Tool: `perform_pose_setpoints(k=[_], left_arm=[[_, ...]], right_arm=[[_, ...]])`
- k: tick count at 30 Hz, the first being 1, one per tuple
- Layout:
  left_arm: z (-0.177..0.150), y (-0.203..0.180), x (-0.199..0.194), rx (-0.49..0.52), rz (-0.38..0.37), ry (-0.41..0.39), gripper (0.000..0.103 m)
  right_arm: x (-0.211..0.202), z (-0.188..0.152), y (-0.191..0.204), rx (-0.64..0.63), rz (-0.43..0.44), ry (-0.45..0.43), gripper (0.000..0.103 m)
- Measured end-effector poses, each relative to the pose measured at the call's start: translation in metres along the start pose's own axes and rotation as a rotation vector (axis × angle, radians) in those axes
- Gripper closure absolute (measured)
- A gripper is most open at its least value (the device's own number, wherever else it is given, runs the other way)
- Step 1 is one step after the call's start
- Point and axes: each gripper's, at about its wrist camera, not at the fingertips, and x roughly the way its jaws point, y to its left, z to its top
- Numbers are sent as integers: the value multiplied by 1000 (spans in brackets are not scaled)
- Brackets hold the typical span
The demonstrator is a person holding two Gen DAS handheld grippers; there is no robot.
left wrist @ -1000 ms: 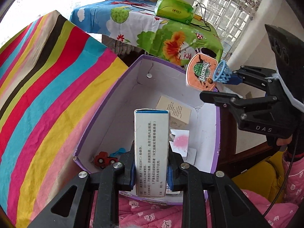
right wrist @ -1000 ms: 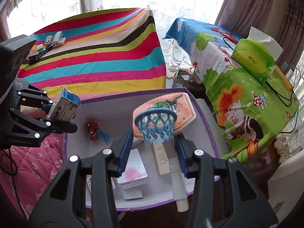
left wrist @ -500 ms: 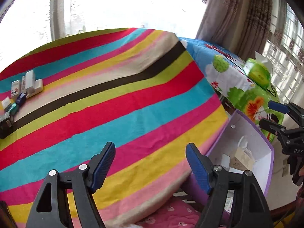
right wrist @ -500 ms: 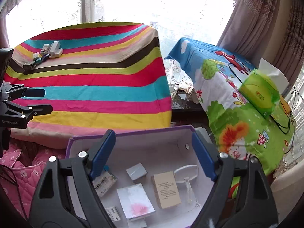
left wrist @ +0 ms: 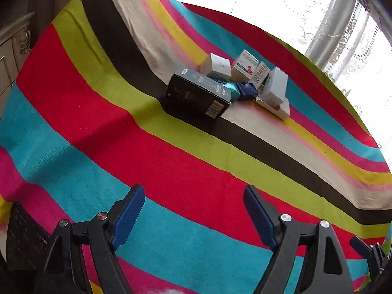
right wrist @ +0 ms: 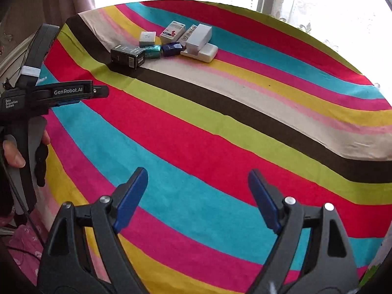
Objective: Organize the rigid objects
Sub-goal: 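Grasp the black DORMI box with the right gripper while the left grasps the teal packet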
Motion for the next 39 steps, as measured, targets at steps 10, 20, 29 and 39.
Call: perform_pose_setpoints(k=[10, 20, 29, 39], left_arm=[[-4, 62, -10, -209, 91, -150, 20], [-8, 68, -16, -218, 29, -194, 20], [-2, 56, -17, -170, 45, -185, 20], [85, -28, 62, 129, 3, 60, 16]], right_arm=[[90, 124, 47, -232, 240, -76, 17], [162, 207, 116, -468, 344, -91, 17], [163, 188, 120, -542, 329, -57, 60], [101, 93, -15, -164, 89, 14, 60]])
